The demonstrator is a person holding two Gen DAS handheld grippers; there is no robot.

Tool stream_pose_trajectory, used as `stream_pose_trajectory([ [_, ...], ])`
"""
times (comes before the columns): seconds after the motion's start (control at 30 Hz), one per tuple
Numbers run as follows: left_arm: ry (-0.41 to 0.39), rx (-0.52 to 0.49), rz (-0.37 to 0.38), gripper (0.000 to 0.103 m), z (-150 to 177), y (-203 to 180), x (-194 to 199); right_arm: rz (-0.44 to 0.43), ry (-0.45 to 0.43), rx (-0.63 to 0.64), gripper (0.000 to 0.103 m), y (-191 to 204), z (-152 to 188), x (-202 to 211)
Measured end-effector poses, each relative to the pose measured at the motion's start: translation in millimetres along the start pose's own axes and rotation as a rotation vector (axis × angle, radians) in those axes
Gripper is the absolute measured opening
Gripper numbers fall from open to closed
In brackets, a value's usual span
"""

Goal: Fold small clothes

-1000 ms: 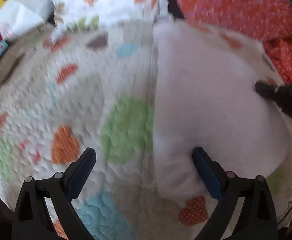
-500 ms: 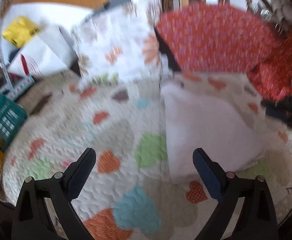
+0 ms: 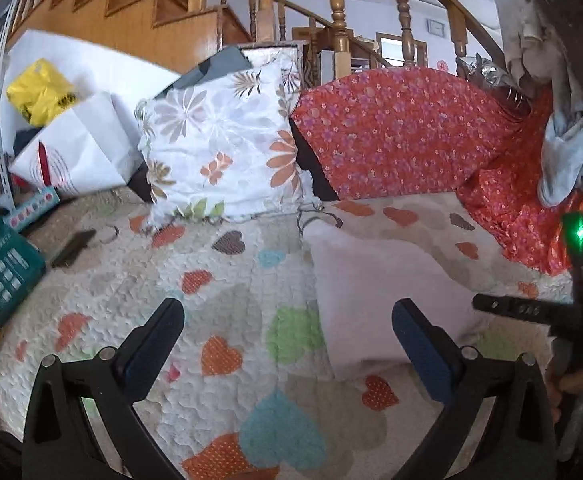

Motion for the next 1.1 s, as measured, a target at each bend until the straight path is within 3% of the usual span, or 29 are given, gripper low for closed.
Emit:
stream_pose_trajectory([
  [0.1,0.081,0.018,-0.010,0.103,17,4,-17,0.037,-0.012,0.059,0.054,4,3,-5],
  [0.2,0.144,-0.008,-0.077,0.103,34,10,-36,0.055,-0.016,0.107,0.058,8,7,-10],
  [0.33,0.185,-0.036,-0.113,0.103,52,12,-52,0.088,-0.020,0.149,0.058,9,10,-18],
  [0.6,0.315,-0.035,-0.115,0.103,85,12,-86,0.123,-0.039,0.203,0.062,14,11,-29],
  [1.1,0.461,0.028,-0.079,0.103,116,12,-109,0.120,-0.012,0.208,0.065,13,13,-37],
])
Point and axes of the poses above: each gripper's, at about its wrist camera, not at the fingertips, and x roughly against the way its jaws point, y to its left, z to its underside, the point moved 7 cm from there along -x, roughly the way its jaws point, and after that the axes turned 4 degrees about -y, right-handed, at the moved point
